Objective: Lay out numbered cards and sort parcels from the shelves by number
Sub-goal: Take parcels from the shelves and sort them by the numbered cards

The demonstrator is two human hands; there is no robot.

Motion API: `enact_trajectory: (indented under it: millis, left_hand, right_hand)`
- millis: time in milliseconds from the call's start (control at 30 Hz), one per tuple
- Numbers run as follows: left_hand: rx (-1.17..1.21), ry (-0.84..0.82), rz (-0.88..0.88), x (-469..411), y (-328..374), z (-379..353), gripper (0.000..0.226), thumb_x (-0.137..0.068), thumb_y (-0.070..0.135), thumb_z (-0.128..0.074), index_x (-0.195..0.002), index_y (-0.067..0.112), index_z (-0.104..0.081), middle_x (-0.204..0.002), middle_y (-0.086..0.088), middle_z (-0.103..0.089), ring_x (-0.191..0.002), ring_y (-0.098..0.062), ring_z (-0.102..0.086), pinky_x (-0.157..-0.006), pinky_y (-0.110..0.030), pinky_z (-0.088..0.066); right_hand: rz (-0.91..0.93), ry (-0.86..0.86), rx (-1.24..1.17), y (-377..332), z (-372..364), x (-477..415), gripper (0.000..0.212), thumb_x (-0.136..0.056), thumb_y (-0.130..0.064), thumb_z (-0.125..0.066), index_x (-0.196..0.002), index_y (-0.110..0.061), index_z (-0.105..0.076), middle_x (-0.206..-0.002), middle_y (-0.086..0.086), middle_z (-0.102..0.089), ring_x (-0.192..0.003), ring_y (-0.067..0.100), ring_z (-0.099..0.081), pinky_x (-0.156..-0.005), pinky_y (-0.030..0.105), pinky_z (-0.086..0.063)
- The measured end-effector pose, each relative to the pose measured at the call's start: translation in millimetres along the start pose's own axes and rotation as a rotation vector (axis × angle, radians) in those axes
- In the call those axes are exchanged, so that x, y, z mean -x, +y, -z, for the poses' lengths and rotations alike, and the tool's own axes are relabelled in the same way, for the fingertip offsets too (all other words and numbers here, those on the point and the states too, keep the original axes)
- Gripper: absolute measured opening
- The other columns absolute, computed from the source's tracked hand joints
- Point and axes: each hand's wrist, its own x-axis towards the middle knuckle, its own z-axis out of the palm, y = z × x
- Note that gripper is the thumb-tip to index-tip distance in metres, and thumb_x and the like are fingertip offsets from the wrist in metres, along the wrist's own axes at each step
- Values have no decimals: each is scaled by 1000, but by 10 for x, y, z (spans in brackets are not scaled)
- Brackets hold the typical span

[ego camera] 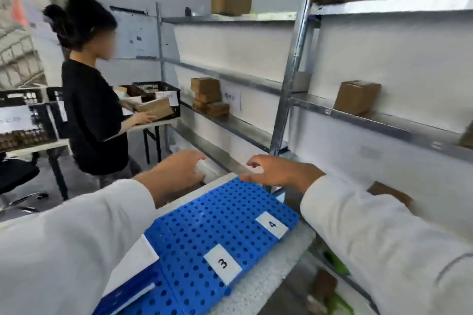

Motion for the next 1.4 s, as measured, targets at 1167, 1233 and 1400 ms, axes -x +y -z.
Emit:
enact_trajectory:
  millis: [1167,1233,1400]
  left_hand:
    - [45,65,-986,-688,5869,-122,22,-89,32,-55,-97,12,-59,-103,-4,-63,-101,-25,-58,-86,-40,-47]
    - [67,74,-1012,-849,6001,-162,18,-89,32,-55,-92,15,-57,-99,-2,-63,-98,-24,-59,-83,-38,-48]
    - [111,55,-1027,-1365,6314,-432,21,-91,29,-54,-97,9,-60,-99,-6,-63,-91,-25,-58,-75,-34,-45]
  right_hand:
    - [-1007,590,41,2718,988,4999,72,-90,-49,-56,-149,-19,-27,-143,7,-45,-125,24,-48,-95,32,-38]
    - [-1025,587,35,2877,1003,4928,72,-90,-49,-56,-148,-17,-27,-142,8,-46,-124,24,-48,-91,30,-38]
    - [-1036,590,22,3369,1173,4673,60,-94,-43,-54,-141,-11,-34,-136,8,-49,-120,24,-49,-87,26,-37]
